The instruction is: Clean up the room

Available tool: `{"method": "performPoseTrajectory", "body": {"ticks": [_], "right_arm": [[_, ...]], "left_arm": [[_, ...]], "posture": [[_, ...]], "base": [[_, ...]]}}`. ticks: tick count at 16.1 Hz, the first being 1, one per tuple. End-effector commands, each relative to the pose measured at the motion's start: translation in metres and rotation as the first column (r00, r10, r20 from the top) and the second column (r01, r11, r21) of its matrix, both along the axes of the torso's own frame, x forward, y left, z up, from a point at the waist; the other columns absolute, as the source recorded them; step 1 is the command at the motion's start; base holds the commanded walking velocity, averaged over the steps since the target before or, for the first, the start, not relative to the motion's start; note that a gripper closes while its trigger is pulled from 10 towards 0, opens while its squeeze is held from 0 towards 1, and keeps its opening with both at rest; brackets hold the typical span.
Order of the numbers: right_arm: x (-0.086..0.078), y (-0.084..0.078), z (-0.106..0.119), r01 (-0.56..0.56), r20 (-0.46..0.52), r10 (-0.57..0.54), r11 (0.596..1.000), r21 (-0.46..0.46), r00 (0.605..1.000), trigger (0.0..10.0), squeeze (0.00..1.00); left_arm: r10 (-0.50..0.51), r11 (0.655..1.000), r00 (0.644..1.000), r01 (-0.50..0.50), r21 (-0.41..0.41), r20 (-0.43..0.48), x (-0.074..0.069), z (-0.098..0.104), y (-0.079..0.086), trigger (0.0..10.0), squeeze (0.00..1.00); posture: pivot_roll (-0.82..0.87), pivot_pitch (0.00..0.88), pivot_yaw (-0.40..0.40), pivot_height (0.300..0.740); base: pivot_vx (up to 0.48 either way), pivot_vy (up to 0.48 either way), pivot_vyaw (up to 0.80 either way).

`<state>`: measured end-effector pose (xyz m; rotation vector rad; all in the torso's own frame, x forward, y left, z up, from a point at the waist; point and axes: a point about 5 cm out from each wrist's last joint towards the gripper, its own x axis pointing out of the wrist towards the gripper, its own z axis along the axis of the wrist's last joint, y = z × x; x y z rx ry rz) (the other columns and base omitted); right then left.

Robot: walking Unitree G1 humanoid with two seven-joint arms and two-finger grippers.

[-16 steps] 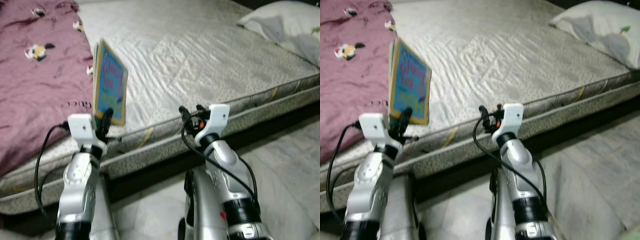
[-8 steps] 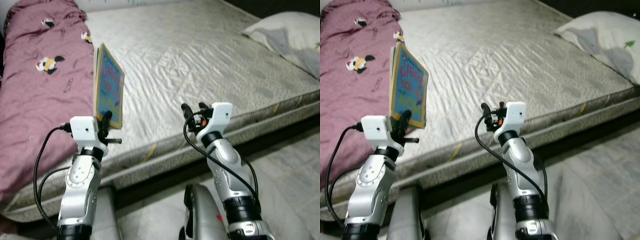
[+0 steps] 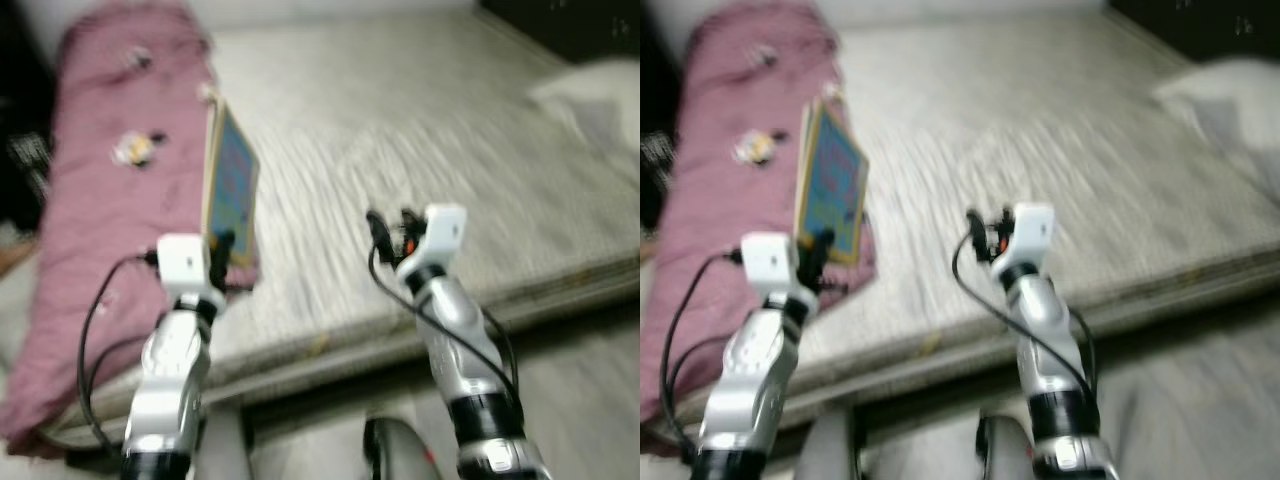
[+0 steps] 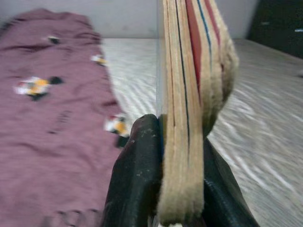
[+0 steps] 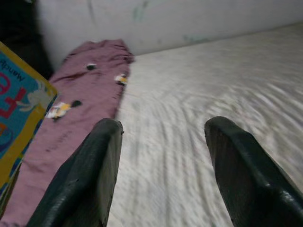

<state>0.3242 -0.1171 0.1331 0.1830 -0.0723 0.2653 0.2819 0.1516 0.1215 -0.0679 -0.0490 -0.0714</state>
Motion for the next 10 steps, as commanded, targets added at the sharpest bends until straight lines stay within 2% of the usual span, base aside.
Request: {"method": "performPoseTrajectory", "body": {"ticks": [1, 7, 10], "right_arm": [[0.0019, -0.0006, 0.0043, 0.004, 0.020, -0.004, 1.000, -0.002, 1.000, 10.0, 0.00], [0.0022, -0.0046, 0.0039, 0.018, 0.019, -0.017, 1.000, -0.018, 1.000, 10.0, 0.00], [-0.0012, 0.0015, 0.0077, -0.020, 0.069, 0.027, 0.995, -0.099, 0.997, 10.0, 0.00]], "left_arm": [[0.019, 1.000, 1.000, -0.019, -0.009, 0.002, 0.0023, 0.0047, 0.0013, 10.0, 0.00], [0.060, 0.998, 0.998, -0.060, 0.014, -0.013, 0.0026, 0.0018, 0.0016, 10.0, 0.00], [0.056, 0.997, 0.998, -0.054, 0.059, -0.034, 0.0007, -0.0017, 0.0014, 10.0, 0.00]], "posture": [[-0.03, 0.000, 0.000, 0.733], [-0.03, 0.000, -0.006, 0.740], [-0.04, 0.000, -0.007, 0.740]], "base": [[0.000, 0.000, 0.00], [0.000, 0.000, 0.00], [0.000, 0.000, 0.00]]}}
